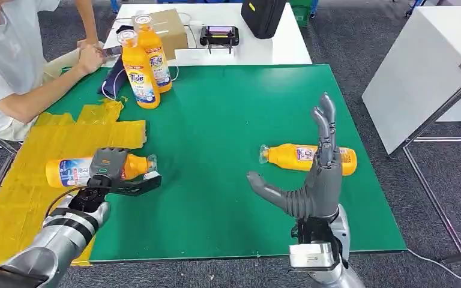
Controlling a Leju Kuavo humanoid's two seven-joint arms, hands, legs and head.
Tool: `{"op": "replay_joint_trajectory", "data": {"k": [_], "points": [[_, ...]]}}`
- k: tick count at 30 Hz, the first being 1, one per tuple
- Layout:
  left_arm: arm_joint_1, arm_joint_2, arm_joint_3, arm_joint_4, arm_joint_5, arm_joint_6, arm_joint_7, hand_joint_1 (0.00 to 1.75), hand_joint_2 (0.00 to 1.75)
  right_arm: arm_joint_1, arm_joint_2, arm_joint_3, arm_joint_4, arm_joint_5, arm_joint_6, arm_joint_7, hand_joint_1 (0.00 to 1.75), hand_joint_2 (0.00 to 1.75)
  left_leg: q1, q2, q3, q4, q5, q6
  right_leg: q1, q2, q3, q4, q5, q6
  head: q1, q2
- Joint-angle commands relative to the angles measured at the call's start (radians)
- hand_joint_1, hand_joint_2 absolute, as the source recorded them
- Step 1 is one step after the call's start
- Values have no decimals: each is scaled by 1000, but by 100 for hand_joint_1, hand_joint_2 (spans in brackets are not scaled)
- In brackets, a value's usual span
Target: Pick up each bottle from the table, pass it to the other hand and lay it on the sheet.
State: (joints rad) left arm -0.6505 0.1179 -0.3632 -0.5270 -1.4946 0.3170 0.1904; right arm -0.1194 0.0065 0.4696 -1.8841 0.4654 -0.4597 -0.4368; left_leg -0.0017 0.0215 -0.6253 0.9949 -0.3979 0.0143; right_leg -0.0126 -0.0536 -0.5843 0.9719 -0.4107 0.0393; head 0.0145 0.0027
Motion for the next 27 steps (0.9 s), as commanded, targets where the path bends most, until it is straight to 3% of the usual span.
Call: {"op": "replay_joint_trajectory", "data": {"k": [1,4,5,6,9,15,27], "points": [[-18,10,-12,242,0,-54,-4,175,175,-54,-44,28,81,6,0,12,0,175,0,0,7,-2,-1,-1,-1,5,6,-1,-1,0,-1,0],[18,-1,52,236,49,-65,-14,175,175,-67,-56,29,104,65,-6,46,0,175,0,2,11,-2,-3,-2,-1,7,10,-1,-1,1,-1,0],[29,-4,64,232,59,-42,-17,45,175,-70,-61,27,112,81,-8,54,0,175,0,2,12,-3,-3,-3,-1,7,11,-2,-1,1,-1,0],[36,-6,72,230,64,-26,-17,0,175,-72,-67,24,120,90,-7,61,0,175,0,3,14,-3,-3,-3,-1,10,12,-2,-1,1,-1,0],[49,-22,155,212,146,57,-76,0,175,-88,-79,5,148,153,-5,115,0,175,0,3,19,-4,-4,-4,-1,10,16,-3,-1,1,-1,0],[44,-23,156,212,147,52,-77,0,175,-88,-83,-2,152,152,-7,114,0,175,0,-1,18,-2,-3,-3,-1,5,16,-1,-2,1,-1,0],[44,-22,156,212,147,51,-78,0,175,-87,-80,1,150,152,-7,114,0,175,0,0,19,-3,-3,-3,-1,8,17,-2,-1,0,-1,0]]}}
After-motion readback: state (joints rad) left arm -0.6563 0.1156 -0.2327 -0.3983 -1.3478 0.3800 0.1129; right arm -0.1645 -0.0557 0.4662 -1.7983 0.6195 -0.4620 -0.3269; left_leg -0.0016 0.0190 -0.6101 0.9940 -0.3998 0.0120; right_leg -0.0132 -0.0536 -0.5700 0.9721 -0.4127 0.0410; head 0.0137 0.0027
